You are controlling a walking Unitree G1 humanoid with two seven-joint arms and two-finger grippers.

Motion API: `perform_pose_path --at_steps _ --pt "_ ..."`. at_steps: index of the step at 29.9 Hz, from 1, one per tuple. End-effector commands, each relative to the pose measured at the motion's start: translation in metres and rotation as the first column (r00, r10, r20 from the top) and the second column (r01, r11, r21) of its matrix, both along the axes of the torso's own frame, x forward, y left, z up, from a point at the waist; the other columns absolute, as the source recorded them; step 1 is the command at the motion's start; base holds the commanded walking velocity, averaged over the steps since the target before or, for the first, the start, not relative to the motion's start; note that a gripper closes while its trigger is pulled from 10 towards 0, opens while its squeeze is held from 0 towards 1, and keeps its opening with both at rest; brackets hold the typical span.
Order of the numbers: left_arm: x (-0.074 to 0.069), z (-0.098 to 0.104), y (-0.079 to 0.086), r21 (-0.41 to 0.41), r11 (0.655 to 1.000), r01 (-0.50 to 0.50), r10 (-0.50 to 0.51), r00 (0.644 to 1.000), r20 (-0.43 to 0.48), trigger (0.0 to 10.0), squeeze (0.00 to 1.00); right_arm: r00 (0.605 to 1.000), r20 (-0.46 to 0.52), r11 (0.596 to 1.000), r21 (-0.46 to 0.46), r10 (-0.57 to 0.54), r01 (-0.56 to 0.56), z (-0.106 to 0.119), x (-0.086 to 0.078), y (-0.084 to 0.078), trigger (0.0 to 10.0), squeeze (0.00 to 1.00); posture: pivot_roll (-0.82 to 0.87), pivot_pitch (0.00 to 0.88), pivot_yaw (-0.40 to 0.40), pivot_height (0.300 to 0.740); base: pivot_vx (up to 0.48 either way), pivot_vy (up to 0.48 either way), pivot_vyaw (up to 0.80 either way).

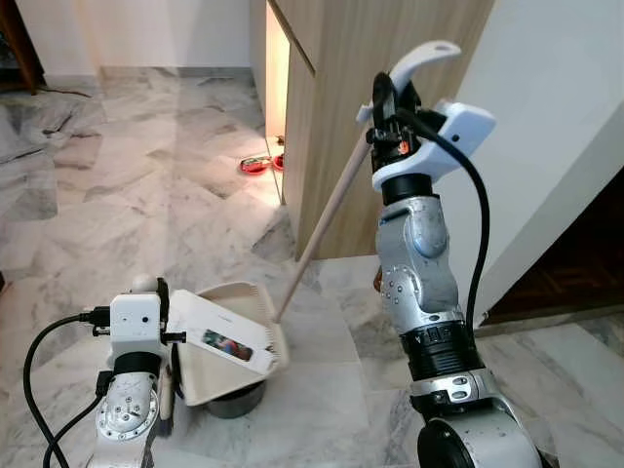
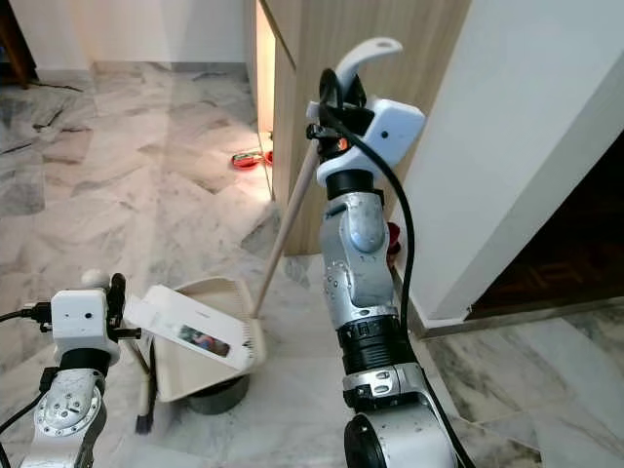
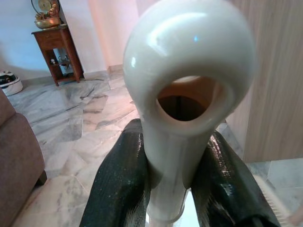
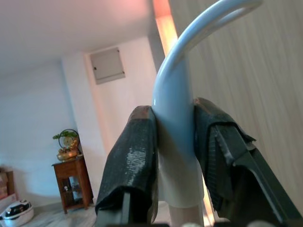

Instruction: Sweep floor

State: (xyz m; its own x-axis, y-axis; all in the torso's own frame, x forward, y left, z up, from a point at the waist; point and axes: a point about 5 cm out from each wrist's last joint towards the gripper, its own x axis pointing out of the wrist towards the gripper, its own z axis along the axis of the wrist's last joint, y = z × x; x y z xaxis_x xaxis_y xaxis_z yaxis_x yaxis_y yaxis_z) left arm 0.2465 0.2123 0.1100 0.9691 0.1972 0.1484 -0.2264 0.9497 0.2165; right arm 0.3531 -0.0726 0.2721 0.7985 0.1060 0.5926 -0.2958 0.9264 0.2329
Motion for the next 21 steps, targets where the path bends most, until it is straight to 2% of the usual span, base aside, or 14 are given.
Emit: perform_pose_path --at_steps 1,5,21 --pt "0.0 0.012 -0.0063 0.01 1.0 0.024 -0.025 0.997 0.066 10.0 0.0 0.985 0.171 1.0 -0.013 -0.022 0.024 0.0328 -0.012 0.0001 10.0 0.0 0.1 0.044 -0.094 0.74 0.0 0.0 0.0" --pt "0.0 0.0118 -0.0074 0.009 1.0 0.027 -0.028 0.997 0.066 10.0 0.0 0.968 0.25 0.996 -0.073 -0.039 0.058 0.0406 -0.0205 0.0057 10.0 0.0 0.1 0.044 -0.097 0.74 0.0 0.0 0.0" --pt "0.0 0.0118 -0.0074 0.009 1.0 0.027 -0.028 0.997 0.066 10.0 0.0 0.968 0.25 0.996 -0.073 -0.039 0.058 0.0406 -0.0205 0.0057 10.0 0.0 0.1 0.044 -0.097 0.74 0.0 0.0 0.0"
